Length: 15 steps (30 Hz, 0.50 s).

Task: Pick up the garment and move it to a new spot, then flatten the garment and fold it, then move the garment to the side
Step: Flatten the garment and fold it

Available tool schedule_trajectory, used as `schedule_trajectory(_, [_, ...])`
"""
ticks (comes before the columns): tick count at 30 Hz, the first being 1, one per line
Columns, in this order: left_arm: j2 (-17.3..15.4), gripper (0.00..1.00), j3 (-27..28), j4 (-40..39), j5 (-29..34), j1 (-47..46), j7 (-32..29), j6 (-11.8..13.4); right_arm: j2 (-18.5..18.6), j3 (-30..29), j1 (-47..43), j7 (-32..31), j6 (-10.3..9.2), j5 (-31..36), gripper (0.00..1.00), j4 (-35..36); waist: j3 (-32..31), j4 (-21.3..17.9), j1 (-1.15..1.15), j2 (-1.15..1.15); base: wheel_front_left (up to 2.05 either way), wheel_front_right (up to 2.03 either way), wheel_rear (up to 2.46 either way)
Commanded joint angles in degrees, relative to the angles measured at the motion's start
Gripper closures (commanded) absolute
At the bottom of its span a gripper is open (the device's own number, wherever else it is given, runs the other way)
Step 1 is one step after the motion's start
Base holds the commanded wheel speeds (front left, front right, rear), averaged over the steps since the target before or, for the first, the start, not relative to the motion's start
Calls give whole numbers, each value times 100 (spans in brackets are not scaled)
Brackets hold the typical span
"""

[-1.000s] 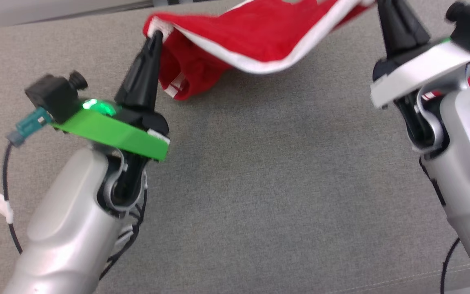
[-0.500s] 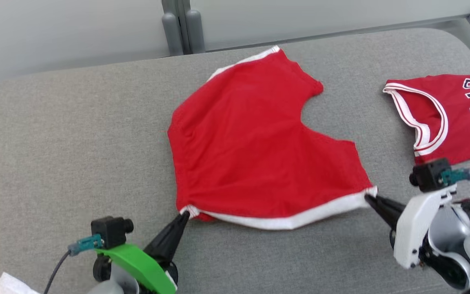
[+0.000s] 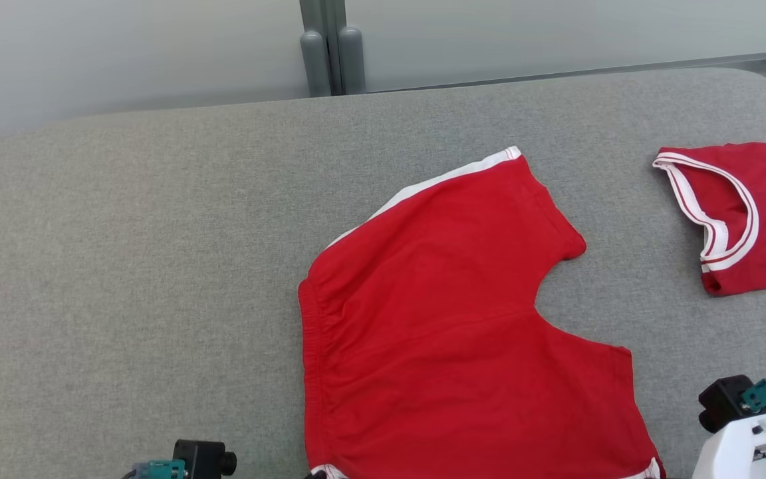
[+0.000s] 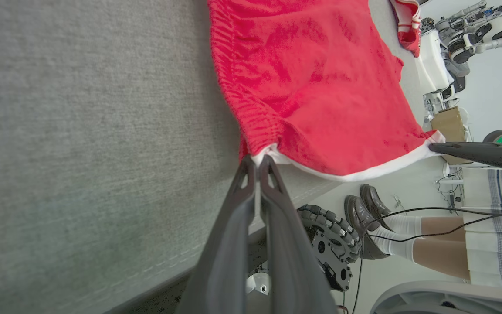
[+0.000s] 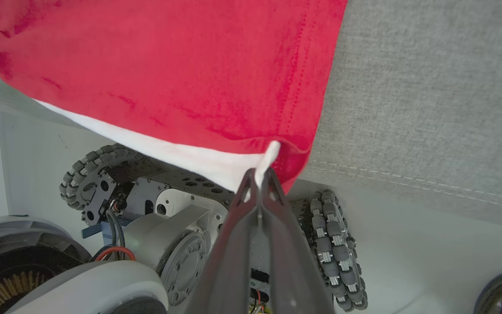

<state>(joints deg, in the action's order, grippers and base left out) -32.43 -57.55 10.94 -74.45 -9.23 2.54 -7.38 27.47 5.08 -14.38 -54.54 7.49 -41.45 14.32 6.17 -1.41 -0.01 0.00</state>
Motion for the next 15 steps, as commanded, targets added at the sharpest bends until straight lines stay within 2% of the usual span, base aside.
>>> schedule_trajectory(1, [-96, 100, 12, -141, -40, 64, -36, 2, -85, -172, -63, -52, -2, 86, 100, 157, 23, 48, 1, 0, 0, 0, 0])
schedule_trajectory(6, [-120, 100, 149, -524, 7, -65, 221, -6, -186, -475, 326, 376, -2, 373, 100, 702, 41, 132, 1, 0, 0, 0, 0])
schedule_trajectory(12, [184, 100, 323, -621, 70, -492, 526, -11, 53, -189, 1195, 914, -2, 534, 100, 487, 82, 217, 1, 0, 0, 0, 0])
schedule_trajectory(15, [454, 100, 470, -512, 1, -777, 675, -12, 157, 58, 1762, 1283, -2, 691, 100, 134, 141, 281, 1, 0, 0, 0, 0])
